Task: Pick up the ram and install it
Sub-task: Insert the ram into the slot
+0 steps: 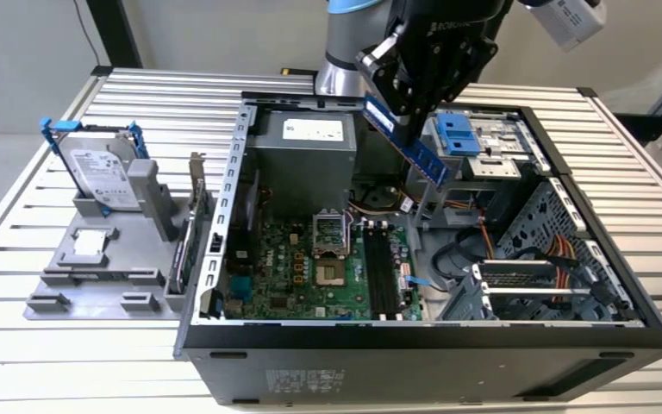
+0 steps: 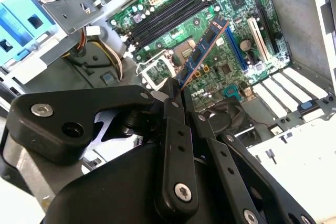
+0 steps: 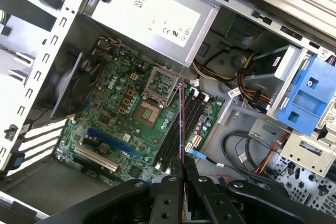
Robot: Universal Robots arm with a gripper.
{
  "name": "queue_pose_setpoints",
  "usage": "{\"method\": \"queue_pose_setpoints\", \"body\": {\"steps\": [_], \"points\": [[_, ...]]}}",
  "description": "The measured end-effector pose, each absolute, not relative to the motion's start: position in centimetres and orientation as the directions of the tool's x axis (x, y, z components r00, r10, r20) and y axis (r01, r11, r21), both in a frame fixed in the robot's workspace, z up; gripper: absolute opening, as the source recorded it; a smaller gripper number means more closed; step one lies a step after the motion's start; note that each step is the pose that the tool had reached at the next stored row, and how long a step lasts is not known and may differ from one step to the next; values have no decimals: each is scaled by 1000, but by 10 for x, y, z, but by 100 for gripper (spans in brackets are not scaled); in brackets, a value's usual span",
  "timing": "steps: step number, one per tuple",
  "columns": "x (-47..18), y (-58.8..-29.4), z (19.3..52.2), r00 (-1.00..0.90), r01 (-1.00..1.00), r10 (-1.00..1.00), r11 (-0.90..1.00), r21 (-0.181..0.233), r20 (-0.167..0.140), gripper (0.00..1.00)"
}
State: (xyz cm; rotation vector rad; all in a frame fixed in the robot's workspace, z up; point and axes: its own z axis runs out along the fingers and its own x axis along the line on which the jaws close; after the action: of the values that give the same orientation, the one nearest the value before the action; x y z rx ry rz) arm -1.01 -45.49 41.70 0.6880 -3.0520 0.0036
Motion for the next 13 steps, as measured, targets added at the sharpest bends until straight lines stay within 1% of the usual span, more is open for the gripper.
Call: {"method": "queue_pose_setpoints", "body": {"steps": [13], "points": [[-10, -455, 417, -917, -398, -398, 917, 1, 13, 0]]}}
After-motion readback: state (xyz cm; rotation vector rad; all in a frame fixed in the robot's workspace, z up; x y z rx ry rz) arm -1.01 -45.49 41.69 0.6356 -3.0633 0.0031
